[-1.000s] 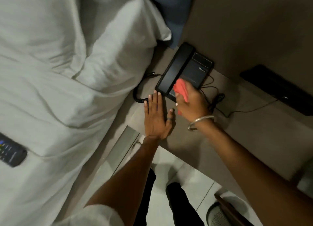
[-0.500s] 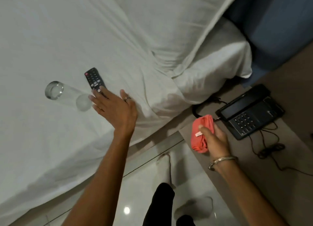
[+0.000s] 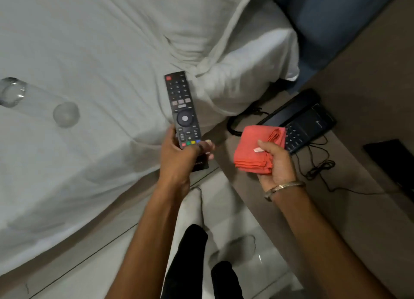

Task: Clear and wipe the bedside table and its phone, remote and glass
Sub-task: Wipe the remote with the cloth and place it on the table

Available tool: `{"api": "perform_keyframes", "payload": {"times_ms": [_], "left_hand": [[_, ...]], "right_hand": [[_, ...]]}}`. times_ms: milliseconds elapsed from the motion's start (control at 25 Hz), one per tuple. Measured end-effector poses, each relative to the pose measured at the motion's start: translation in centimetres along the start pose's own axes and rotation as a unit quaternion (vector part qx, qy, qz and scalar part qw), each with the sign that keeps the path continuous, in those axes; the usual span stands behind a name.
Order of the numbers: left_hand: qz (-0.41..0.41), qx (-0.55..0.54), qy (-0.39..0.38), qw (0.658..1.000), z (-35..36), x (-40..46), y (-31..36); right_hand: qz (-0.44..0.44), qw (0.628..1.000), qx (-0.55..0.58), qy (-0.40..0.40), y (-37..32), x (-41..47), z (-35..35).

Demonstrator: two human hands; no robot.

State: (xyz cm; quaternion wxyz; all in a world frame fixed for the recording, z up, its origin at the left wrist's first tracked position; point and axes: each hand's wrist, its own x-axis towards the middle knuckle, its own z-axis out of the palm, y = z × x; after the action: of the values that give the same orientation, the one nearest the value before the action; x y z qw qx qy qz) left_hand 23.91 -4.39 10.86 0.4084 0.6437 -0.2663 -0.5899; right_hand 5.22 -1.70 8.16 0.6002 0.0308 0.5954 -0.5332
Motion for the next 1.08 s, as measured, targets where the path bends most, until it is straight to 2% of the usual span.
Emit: {"api": "perform_keyframes", "payload": {"times_ms": [80,120,160,200,240,280,320,400,440,480,520,560,600,680,720,800,840,920,960,1080], "left_hand": [[-0.065,-0.064,-0.115,0.989,3.4,-1.4,-2.4],[-0.105,-0.081,-0.165,0.977,5.3,-2.0,-3.4],[-0.144,-0.088,-0.191,0.967,6.8,-2.3,-4.1],[-0.177,-0.1,-0.207,0.957,8.0,-2.6,-4.7],[-0.19,-0.102,-0.218,0.952,9.1,-2.8,-5.3],[-0.189,-0.097,-0.239,0.948,10.1,-3.1,-5.9],[-0.181,-0.071,-0.255,0.947,11.1,-3.5,-6.5],[-0.172,-0.027,-0.267,0.948,12.1,-4.0,-7.2],[-0.168,-0.014,-0.26,0.951,12.4,-4.1,-7.5],[-0.163,0.002,-0.25,0.955,12.8,-4.3,-8.1],[-0.156,0.008,-0.245,0.957,12.8,-4.4,-8.5],[-0.151,0.014,-0.254,0.955,12.7,-4.7,-8.9],[-0.153,0.017,-0.275,0.949,12.8,-5.1,-9.4],[-0.175,0.016,-0.3,0.938,12.9,-5.9,-10.3],[-0.184,0.01,-0.304,0.935,13.1,-6.4,-10.6],[-0.184,0.013,-0.306,0.934,13.6,-6.8,-11.2],[-0.18,0.028,-0.309,0.934,13.8,-7.1,-11.4],[-0.169,0.063,-0.324,0.929,14.3,-7.5,-11.7],[-0.164,0.073,-0.336,0.925,14.8,-7.7,-12.0],[-0.175,0.074,-0.345,0.919,16.3,-8.3,-12.8]], "right_hand": [[-0.181,0.979,-0.078,0.058,-1.4,-0.6,-1.4],[-0.304,0.932,-0.192,0.054,-1.6,-1.1,-2.6],[-0.421,0.84,-0.342,0.015,-1.7,-1.7,-3.3],[-0.5,0.711,-0.493,-0.035,-1.8,-2.0,-3.9],[-0.526,0.591,-0.608,-0.074,-1.9,-1.9,-4.6],[-0.515,0.523,-0.674,-0.087,-2.2,-1.7,-5.3],[-0.48,0.522,-0.701,-0.078,-2.8,-1.5,-5.9],[-0.416,0.608,-0.676,-0.026,-4.0,-1.1,-6.6],[-0.42,0.616,-0.666,-0.015,-3.9,-1.1,-7.1],[-0.44,0.594,-0.673,-0.017,-3.5,-1.3,-8.2],[-0.466,0.55,-0.693,-0.026,-3.1,-1.2,-8.9],[-0.474,0.534,-0.7,-0.024,-3.1,-0.9,-9.8],[-0.466,0.555,-0.689,0.009,-3.4,-0.5,-10.7],[-0.428,0.633,-0.638,0.097,-4.3,-0.2,-11.5],[-0.43,0.634,-0.635,0.1,-4.3,-0.3,-12.0],[-0.466,0.57,-0.674,0.055,-3.4,-0.8,-13.0],[-0.459,0.574,-0.676,0.053,-3.3,-0.9,-13.6],[-0.407,0.654,-0.626,0.122,-3.7,-0.9,-14.9],[-0.386,0.681,-0.604,0.153,-4.0,-1.0,-15.6],[-0.37,0.709,-0.581,0.154,-1.8,-2.1,-16.7]]}}
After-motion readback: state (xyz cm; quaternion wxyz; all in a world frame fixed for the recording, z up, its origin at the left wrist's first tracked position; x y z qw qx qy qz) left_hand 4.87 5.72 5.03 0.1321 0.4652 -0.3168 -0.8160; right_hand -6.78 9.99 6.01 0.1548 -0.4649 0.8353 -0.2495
